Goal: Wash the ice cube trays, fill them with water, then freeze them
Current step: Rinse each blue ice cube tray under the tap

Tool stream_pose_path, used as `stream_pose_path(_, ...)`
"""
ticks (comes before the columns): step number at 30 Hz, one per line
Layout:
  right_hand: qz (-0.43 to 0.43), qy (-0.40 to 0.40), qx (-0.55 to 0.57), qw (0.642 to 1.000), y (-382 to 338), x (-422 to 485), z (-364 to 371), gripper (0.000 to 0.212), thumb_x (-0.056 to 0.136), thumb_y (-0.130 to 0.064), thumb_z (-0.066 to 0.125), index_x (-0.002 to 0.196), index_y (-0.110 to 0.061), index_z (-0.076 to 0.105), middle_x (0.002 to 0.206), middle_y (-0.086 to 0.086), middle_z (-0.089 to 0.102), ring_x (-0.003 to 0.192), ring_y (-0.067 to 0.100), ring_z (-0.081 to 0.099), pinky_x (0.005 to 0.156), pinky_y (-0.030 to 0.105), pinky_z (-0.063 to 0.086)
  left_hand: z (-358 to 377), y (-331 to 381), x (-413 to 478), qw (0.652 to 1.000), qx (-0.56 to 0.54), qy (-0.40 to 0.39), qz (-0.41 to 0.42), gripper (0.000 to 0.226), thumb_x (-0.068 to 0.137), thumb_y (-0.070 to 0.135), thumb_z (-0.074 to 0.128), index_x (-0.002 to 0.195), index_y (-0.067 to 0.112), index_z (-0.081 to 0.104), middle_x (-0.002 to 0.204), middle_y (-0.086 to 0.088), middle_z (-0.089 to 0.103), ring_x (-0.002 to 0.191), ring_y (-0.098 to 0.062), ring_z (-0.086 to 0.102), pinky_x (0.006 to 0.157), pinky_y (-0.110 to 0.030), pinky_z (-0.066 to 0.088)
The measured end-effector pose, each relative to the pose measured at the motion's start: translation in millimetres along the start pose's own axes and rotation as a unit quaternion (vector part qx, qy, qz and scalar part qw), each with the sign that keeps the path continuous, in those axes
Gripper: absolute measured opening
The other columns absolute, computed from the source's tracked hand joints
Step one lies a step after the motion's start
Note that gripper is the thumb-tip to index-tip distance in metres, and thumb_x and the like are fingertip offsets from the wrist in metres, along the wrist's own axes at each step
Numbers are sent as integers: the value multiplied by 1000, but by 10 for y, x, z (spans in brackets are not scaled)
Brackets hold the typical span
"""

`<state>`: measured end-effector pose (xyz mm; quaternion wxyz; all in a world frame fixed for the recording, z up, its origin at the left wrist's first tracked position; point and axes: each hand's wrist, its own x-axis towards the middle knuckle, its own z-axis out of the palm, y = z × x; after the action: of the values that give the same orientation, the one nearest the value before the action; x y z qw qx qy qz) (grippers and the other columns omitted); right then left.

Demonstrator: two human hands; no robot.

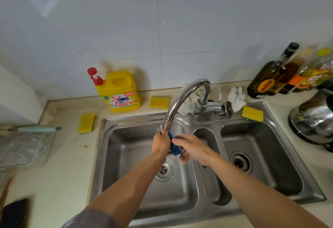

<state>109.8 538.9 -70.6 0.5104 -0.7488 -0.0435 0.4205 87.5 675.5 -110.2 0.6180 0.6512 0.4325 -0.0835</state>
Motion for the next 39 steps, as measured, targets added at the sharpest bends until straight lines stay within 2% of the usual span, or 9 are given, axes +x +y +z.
stream_pose_path(9,-36,25,-39,998,154,-67,-66,32,93,-46,57,114,-24,64,97,11,73,63,19,68,58,28,54,-93,1,-54,989,117,-29,89,37,106,36,34,108,8,58,97,-18,67,92,-36,68,89,-53,58)
stream_pose_path(12,-2,91,-56,994,237,-56,-387,30,97,-39,50,105,-16,67,94,16,75,60,18,63,62,36,53,-387,2,-28,968,224,-5,113,47,107,48,30,110,13,61,102,-17,69,95,-35,68,91,-49,56)
stream_pose_path(15,37,72,-57,995,336,-126,-807,27,98,-45,52,112,-25,65,103,12,71,63,18,64,56,29,52,-726,-39,36,951,292,20,102,52,106,54,30,115,14,61,108,-16,68,95,-32,66,92,-45,55)
stream_pose_path(21,38,44,-83,995,576,-308,-910,47,90,-40,66,132,-28,49,112,1,65,80,17,69,69,28,61,-381,66,-69,974,197,-6,110,34,103,53,41,97,25,57,97,-10,68,81,-23,65,77,-39,56)
stream_pose_path(25,56,45,-133,989,810,-491,-894,87,78,-33,68,155,-17,29,125,5,59,91,14,67,67,26,53,-96,36,-52,993,90,-47,63,44,98,59,49,107,19,63,97,-10,71,89,-26,69,89,-45,57)
stream_pose_path(30,66,115,-271,953,1194,-761,-942,50,72,-26,75,116,-14,55,103,-5,60,86,7,63,65,26,56,-110,19,183,999,-22,-39,-15,32,102,35,48,120,12,62,106,-16,70,99,-35,68,94,-50,55)
stream_pose_path(32,100,105,-322,935,1356,-874,-871,56,78,-25,77,126,-17,50,115,-6,52,94,10,58,69,18,46,-83,-29,216,997,-20,-66,-17,38,100,46,51,116,14,62,106,-15,70,98,-35,68,94,-51,56)
stream_pose_path(36,138,124,-388,903,1676,-1029,-710,66,86,-20,76,142,-19,41,138,4,49,121,22,52,98,33,48,-176,25,290,997,-72,-9,-12,40,101,50,46,104,13,62,102,-13,68,85,-27,65,79,-41,56)
stream_pose_path(39,167,149,-400,889,1832,-1181,-657,69,90,-18,73,149,-23,37,143,6,46,130,24,46,107,40,46,-237,-5,360,997,-55,-42,-15,51,99,59,44,117,14,60,104,-9,68,94,-29,66,91,-48,56)
